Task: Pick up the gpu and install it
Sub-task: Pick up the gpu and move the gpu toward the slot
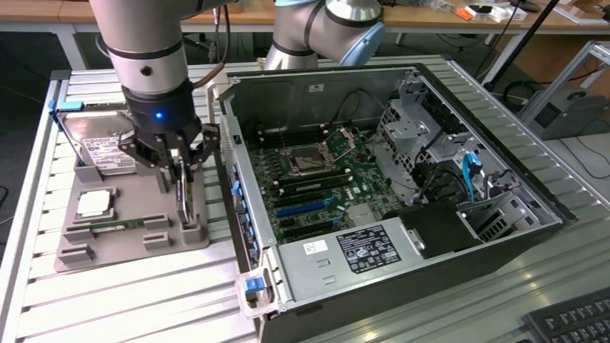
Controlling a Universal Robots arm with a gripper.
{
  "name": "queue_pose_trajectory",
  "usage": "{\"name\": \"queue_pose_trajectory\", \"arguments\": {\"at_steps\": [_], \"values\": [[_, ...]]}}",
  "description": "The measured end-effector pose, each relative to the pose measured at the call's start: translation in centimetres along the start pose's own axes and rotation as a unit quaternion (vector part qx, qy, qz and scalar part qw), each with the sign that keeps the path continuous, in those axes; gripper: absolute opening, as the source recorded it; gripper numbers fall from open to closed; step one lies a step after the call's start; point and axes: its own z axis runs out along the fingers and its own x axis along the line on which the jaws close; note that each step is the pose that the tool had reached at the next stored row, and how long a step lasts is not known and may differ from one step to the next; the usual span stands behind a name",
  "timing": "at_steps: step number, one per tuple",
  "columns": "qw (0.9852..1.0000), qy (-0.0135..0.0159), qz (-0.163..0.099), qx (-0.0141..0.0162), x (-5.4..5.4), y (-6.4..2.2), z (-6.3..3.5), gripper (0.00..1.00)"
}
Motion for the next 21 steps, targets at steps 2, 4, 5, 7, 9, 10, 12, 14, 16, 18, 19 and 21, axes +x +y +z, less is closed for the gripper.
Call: {"name": "queue_pose_trajectory", "arguments": {"at_steps": [2, 4, 5, 7, 9, 10, 12, 14, 16, 18, 19, 21], "values": [[1.0000, 0.0001, 0.000, 0.0001, 0.00, -0.01, -0.09, 0.27], [1.0000, 0.0000, 0.000, 0.0000, 0.00, -0.01, -0.15, 0.27], [1.0000, 0.0000, 0.000, 0.0000, 0.00, -0.01, -0.17, 0.27], [1.0000, 0.0000, 0.000, 0.0000, -0.01, -0.01, -0.22, 0.27], [1.0000, 0.0000, 0.000, 0.0000, -0.01, -0.01, -0.28, 0.27], [1.0000, 0.0001, 0.000, 0.0000, -0.01, -0.01, -0.33, 0.27], [1.0000, 0.0000, 0.000, 0.0000, -0.01, -0.02, -0.43, 0.27], [1.0000, 0.0001, 0.000, 0.0001, -0.01, -0.02, -0.51, 0.27], [1.0000, 0.0000, 0.000, 0.0000, -0.02, -0.02, -0.57, 0.27], [1.0000, 0.0000, 0.000, 0.0000, -0.02, -0.02, -0.64, 0.27], [1.0000, 0.0000, 0.000, 0.0000, -0.02, -0.02, -0.67, 0.27], [1.0000, 0.0000, 0.000, 0.0000, -0.02, -0.02, -0.72, 0.27]]}}
